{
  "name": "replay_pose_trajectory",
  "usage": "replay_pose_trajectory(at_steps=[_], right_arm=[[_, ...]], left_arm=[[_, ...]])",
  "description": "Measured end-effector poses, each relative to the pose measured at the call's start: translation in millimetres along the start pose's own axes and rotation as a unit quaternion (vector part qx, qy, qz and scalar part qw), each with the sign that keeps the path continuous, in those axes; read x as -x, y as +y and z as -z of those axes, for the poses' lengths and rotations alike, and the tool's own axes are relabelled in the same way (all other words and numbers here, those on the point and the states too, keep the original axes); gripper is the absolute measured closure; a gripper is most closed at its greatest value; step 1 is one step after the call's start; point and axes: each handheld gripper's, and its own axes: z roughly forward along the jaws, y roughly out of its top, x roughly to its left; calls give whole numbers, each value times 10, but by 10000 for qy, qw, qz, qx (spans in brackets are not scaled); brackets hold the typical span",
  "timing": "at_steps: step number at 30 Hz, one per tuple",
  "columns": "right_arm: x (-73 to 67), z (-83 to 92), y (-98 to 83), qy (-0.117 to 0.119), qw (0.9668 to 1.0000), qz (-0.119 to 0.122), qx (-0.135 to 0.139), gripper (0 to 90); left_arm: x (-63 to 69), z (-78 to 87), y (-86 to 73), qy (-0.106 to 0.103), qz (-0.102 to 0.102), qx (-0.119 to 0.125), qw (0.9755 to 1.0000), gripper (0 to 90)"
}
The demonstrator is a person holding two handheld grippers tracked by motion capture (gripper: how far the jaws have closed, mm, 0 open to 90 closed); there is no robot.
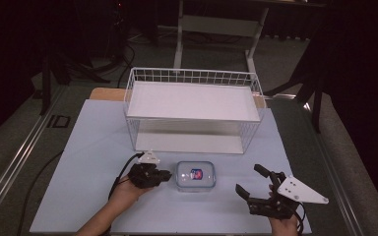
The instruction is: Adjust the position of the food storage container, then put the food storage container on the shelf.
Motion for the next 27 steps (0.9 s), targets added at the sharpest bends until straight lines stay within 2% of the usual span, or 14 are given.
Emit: replay_pose_trajectory(at_steps=[3,4,6,8,9,12,14,17,19,21,23,24,26,27], right_arm=[[-8,-12,0,-41,10000,75,-8,134],[-6,-17,2,13,10000,42,-9,134],[-4,-25,15,104,9999,-107,-61,134],[-6,-29,23,240,9995,-188,-63,134],[-24,-33,27,176,9997,-115,-78,136],[-76,-46,24,115,9998,133,-125,136],[-88,-64,30,214,9995,58,-231,126],[-80,-75,53,267,9992,-37,-281,126],[-81,-72,82,152,9996,-25,-250,126],[-87,-83,108,168,9996,-7,-218,139],[-86,-109,127,304,9991,27,-308,147],[-83,-130,129,445,9985,-9,-318,150],[-72,-185,147,539,9973,-115,-492,154],[-58,-210,151,596,9968,-189,-497,154]], left_arm=[[6,143,-33,-147,67,262,9995,610],[9,200,-47,-206,62,409,9989,547],[17,287,-81,-298,80,690,9971,334],[22,350,-100,-306,182,806,9961,219],[22,367,-108,-367,187,821,9958,150],[70,424,-134,-470,230,900,9946,71],[118,441,-131,-462,233,850,9950,34],[202,447,-97,-395,163,806,9958,32],[244,447,-55,-386,191,769,9961,30],[263,451,-6,-372,286,803,9957,30],[278,448,49,-273,381,784,9958,30],[283,448,74,-293,394,829,9953,30],[302,436,133,-199,411,815,9956,30],[310,425,155,-192,435,831,9954,30]])
